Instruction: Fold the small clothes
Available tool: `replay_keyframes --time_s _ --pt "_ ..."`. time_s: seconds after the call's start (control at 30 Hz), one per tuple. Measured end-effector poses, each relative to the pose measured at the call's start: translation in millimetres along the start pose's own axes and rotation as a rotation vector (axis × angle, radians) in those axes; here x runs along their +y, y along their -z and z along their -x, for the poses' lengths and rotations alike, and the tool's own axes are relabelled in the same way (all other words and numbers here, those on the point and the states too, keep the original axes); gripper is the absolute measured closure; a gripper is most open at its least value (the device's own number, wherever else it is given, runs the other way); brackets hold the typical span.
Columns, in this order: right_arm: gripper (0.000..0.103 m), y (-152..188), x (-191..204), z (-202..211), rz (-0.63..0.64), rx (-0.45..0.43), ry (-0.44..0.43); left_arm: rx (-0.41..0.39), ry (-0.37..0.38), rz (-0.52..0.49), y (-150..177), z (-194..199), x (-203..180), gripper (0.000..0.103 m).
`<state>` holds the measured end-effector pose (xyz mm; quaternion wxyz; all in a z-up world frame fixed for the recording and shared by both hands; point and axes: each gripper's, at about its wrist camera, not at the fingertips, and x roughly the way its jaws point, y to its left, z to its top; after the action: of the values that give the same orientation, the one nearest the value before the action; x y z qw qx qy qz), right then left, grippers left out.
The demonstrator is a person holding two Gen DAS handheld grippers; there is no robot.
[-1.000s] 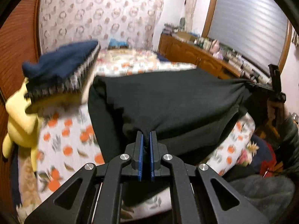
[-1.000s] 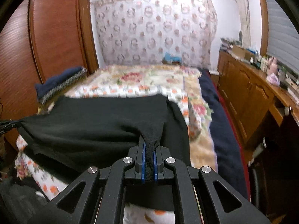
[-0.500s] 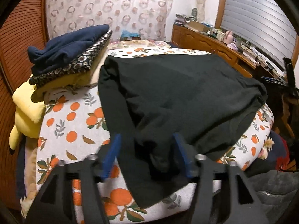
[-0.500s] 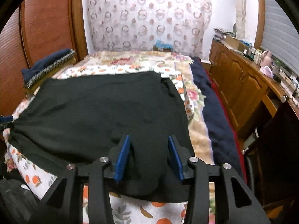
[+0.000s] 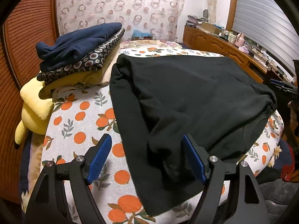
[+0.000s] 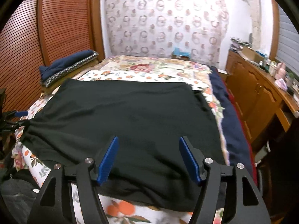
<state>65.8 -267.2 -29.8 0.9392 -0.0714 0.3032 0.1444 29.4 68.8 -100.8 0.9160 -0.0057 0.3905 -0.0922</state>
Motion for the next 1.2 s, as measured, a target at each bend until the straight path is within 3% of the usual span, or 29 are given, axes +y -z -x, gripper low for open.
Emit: replay_keyframes --time_s 0.23,0.3,0.4,0.67,0.87,0.93,1.03,1.1,1.2 --pt "0.033 1 19 -24 0.051 0.026 -0.062 0.011 0.001 0.006 2 -3 3 0.025" --pt "0.025 -6 22 -32 0.049 0.035 -0.089 0.017 0.003 0.013 4 -5 5 0.025" --pt "0.025 -2 27 -43 0.063 0.058 -0.107 0.028 0.009 0.025 7 -8 8 0.025" --pt "0.024 6 34 -66 0.091 0.125 -0.050 0.049 0.035 0.050 15 -15 10 0.025" --pt "0.024 5 35 -70 0.069 0.117 -0.054 0.041 0.052 0.045 20 -13 6 0.025" --pt "0.023 6 40 -67 0.073 0.111 -0.048 0.041 0.049 0.024 20 -12 3 0.031" --pt "0.021 8 40 -64 0.076 0.108 -0.042 0.040 0.070 -0.009 19 -12 -3 0.052" --pt "0.020 8 40 -65 0.068 0.105 -0.046 0.045 0.104 -0.020 18 -13 -5 0.073" --pt "0.020 13 41 -61 0.068 0.102 -0.045 0.038 0.114 -0.045 14 -12 -12 0.090"
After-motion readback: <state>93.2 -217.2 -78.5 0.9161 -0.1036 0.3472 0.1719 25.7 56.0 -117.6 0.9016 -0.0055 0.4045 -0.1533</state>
